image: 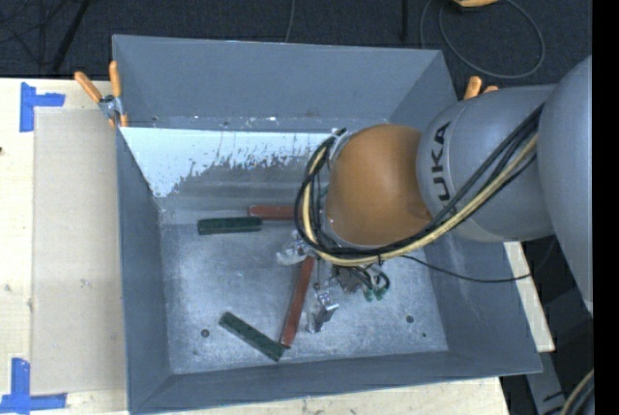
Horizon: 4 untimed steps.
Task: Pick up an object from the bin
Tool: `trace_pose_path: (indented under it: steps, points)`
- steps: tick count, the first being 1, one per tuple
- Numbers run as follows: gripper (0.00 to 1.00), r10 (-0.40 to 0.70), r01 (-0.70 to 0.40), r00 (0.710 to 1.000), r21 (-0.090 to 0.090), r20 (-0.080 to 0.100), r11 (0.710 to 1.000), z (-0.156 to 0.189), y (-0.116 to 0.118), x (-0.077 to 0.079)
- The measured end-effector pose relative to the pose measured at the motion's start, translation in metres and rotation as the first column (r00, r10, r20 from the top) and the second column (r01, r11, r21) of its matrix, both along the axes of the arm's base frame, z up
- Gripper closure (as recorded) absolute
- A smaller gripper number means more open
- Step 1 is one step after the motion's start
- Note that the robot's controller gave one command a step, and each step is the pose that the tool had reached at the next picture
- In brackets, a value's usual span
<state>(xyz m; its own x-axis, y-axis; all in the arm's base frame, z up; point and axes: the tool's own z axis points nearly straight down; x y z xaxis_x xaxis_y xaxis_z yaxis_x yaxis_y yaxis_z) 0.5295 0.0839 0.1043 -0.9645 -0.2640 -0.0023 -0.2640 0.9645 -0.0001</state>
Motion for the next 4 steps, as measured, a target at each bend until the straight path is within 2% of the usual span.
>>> trace_pose_path:
  steps: [1, 2, 3, 4]
  points:
    - [0.00, 0.061, -0.061, 0.998, -0.002, -0.006, 0.998, -0.019, -0.004, 0.001]
    - [0.00, 0.113, -0.113, 0.994, 0.000, -0.008, 0.994, 0.025, 0.017, 0.006]
    - [1.00, 0.331, -0.331, 0.944, 0.000, -0.004, 0.944, -0.029, 0.005, 0.009]
    - [1.00, 0.331, -0.331, 0.944, 0.000, -0.004, 0.944, -0.029, 0.005, 0.009]
